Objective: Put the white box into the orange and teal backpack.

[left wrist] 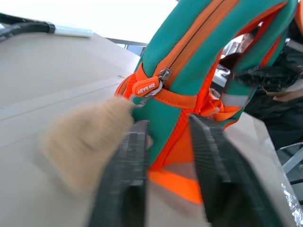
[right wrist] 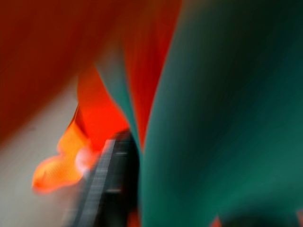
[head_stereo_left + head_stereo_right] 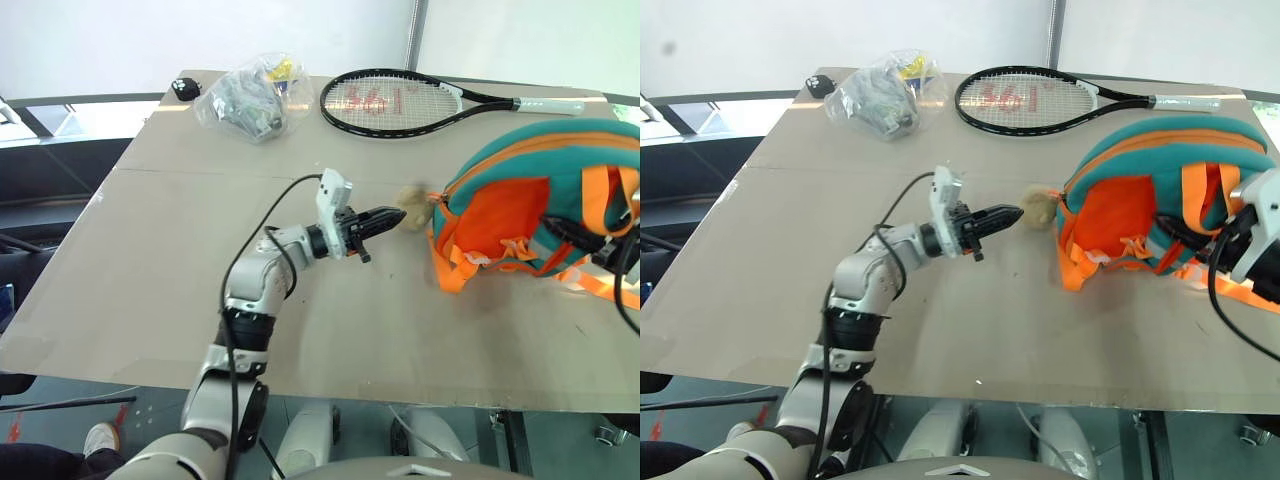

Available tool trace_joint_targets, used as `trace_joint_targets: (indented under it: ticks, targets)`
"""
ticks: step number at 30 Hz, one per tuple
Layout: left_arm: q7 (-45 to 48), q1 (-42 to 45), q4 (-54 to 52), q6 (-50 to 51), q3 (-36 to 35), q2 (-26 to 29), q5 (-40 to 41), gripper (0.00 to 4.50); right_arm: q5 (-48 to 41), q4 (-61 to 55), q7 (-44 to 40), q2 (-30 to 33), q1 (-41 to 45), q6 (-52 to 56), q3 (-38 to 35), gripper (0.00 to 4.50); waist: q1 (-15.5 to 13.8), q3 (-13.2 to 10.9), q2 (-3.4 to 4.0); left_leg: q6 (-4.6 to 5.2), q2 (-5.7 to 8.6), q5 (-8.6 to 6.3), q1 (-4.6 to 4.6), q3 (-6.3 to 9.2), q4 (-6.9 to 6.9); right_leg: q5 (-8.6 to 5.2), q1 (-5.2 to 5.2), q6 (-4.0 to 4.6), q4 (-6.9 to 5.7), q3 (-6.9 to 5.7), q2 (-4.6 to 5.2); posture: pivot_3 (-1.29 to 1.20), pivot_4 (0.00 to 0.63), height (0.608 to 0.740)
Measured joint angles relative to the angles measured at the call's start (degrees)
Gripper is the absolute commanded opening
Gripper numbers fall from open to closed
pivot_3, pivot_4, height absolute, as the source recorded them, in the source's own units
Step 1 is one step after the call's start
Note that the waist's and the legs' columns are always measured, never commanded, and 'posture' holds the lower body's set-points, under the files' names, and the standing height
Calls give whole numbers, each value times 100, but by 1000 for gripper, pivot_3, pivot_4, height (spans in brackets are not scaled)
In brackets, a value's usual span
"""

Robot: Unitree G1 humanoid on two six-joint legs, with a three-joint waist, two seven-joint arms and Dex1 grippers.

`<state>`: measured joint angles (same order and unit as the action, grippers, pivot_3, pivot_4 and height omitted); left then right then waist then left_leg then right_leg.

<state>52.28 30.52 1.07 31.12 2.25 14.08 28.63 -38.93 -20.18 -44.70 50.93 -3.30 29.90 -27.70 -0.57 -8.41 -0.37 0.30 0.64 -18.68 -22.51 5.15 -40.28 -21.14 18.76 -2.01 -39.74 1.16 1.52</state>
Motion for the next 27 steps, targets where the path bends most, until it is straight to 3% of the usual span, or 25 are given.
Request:
trace_joint_targets:
  ticks: [2,3,4,13,19,27]
  targets:
    - [1,-197,-316,23,-17,227,45,3606,-36,-219,-114,-2,-387,23,-310,4227,-25,0,0,0,1,0,1,8,0,0,0,0,-1,-3,1,0,150,740]
    - [0,-241,-404,38,-49,321,65,3741,-56,-284,-151,-2,-477,39,-436,4352,-30,0,0,0,1,0,2,12,-1,0,-2,0,-1,-6,1,0,150,740]
    - [0,-259,-450,48,-96,366,75,4380,-61,-313,-170,-1,-504,56,-512,4500,-29,0,0,0,1,0,3,14,-1,0,-4,0,0,-7,1,0,150,740]
    - [30,-1658,-1547,40,-628,1627,131,4480,-214,-1003,-1006,-178,-2272,201,-1989,4500,-10,0,3,0,-10,0,21,9,23,0,-21,0,72,2,-5,0,150,740]
    - [185,-2771,-1894,-23,-1442,2307,318,4480,215,-712,-1494,-582,-3140,-270,-2212,4500,-15,-5,5,0,-9,-1,88,-1,68,-1,-74,1,99,18,5,0,150,740]
    - [350,-3512,-2100,-224,-1965,2613,362,4480,538,-16,-1845,-719,-3424,-912,-2310,4500,-9,-8,14,-4,-12,2,131,-14,110,-3,-95,3,108,35,8,0,150,740]
